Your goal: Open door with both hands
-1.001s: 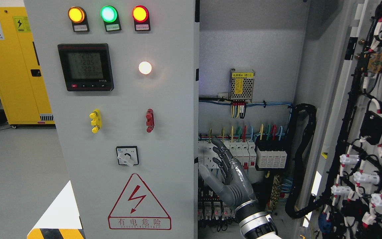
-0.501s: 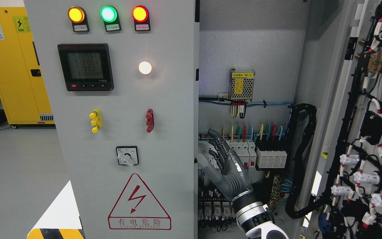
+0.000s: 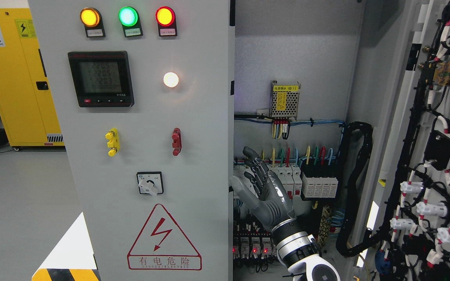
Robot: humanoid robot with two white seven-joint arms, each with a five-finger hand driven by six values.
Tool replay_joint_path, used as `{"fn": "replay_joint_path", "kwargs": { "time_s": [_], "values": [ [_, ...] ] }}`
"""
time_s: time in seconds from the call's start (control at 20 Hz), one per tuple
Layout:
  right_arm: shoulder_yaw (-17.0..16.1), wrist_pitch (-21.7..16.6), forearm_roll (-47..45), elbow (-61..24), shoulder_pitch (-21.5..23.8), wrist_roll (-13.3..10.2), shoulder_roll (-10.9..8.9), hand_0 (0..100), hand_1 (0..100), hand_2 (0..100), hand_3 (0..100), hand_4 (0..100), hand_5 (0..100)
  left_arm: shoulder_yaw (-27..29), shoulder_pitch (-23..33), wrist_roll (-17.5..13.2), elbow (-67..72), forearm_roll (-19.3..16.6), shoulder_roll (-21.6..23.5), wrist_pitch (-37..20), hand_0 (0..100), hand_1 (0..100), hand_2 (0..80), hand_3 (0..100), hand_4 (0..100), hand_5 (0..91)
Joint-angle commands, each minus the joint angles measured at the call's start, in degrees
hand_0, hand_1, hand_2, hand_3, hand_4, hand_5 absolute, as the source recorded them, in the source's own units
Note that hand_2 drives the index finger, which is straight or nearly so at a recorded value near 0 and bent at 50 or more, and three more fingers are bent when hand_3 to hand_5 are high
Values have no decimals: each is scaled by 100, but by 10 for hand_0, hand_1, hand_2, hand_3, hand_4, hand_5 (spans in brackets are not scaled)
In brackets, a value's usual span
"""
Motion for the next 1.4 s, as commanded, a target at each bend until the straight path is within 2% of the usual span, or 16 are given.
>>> {"fn": "replay_joint_path", "kwargs": {
  "time_s": [0.0, 0.25, 0.4, 0.55, 0.8, 1.15, 1.3, 1.35],
  "values": [
    [-17, 3, -14, 81, -57, 12, 17, 0, 500, 40, 0, 0, 0, 9, 88, 4, -26, -1, 140, 30, 120, 556, 0, 0, 0, 0],
    [-17, 3, -22, 168, -136, 21, 8, 0, 500, 40, 0, 0, 0, 0, 79, 4, -26, -1, 140, 30, 120, 556, 0, 0, 0, 0],
    [-35, 3, -118, 300, -259, 213, 8, 0, 500, 40, 0, 0, 0, 0, 70, 4, -26, -1, 140, 30, 120, 556, 0, 0, 0, 0],
    [-70, 3, -461, 362, -277, 232, 0, 0, 500, 40, 0, 0, 0, 9, 70, 4, -26, -1, 131, 30, 120, 556, 0, 0, 0, 0],
    [-122, 3, -515, 590, -382, 539, -18, 0, 500, 40, 0, 0, 0, 9, 70, 4, -26, -1, 70, 30, 120, 556, 0, 0, 0, 0],
    [-184, 3, -1033, 960, -593, 574, -71, 0, 500, 40, 0, 0, 0, 9, 79, 4, -18, -1, 87, 30, 120, 556, 0, 0, 0, 0],
    [-184, 3, -1042, 960, -593, 907, -71, 0, 500, 40, 0, 0, 0, 9, 88, 4, -18, -1, 87, 30, 120, 556, 0, 0, 0, 0],
    [-193, 3, -1042, 977, -602, 926, -71, 0, 500, 40, 0, 0, 0, 9, 88, 4, -18, -1, 87, 21, 120, 556, 0, 0, 0, 0]
  ]
}}
